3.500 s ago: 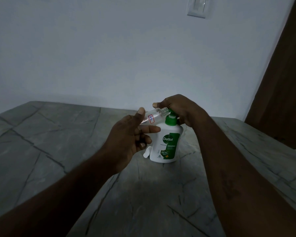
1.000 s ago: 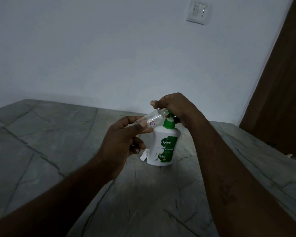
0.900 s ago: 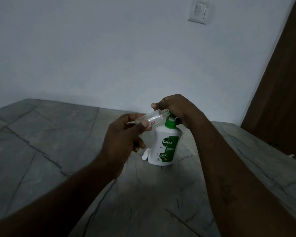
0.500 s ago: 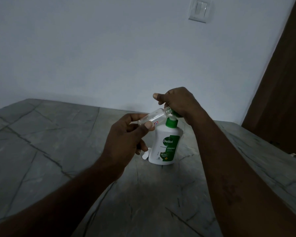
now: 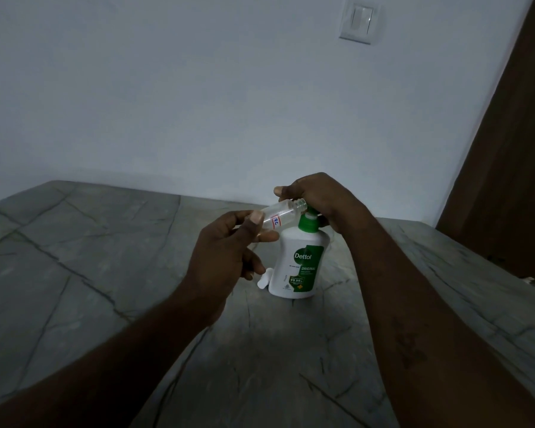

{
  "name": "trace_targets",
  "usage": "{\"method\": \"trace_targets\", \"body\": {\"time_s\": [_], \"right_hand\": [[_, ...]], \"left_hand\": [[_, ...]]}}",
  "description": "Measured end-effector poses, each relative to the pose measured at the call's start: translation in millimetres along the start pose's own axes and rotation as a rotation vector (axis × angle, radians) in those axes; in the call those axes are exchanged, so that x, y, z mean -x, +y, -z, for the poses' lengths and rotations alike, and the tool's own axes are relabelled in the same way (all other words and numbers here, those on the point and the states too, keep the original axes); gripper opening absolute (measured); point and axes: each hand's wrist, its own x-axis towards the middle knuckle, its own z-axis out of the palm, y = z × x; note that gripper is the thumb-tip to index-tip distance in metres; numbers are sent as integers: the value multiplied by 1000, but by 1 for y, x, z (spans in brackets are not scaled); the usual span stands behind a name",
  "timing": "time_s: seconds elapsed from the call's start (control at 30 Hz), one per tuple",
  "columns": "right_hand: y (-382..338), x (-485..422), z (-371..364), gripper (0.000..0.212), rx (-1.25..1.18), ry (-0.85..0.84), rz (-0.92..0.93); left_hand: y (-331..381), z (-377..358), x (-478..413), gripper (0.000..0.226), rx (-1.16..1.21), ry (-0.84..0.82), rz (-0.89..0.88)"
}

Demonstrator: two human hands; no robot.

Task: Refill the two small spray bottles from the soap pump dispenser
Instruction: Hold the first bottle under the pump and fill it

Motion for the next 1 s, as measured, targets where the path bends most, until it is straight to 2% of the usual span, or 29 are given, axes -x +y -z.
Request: {"method": "trace_targets", "body": {"time_s": [0.2,0.47,0.63,0.87,1.0], "right_hand": [[2,-2,-3,30,13,11,7],[-4,-7,4,37,143,156,186],[-3,-6,2,37,84,115,151],[-1,-1,2,32,-16,19,8],[-1,0,-3,71,-54,-34,-49]], "left_hand": [[1,0,2,27,0,-10,29],[2,-2,3,32,20,-52,53],[3,-1,2,38,0,-55,60],[3,-3,3,42,-15,-48,78],[3,-1,3,47,-17,-40,93]]}}
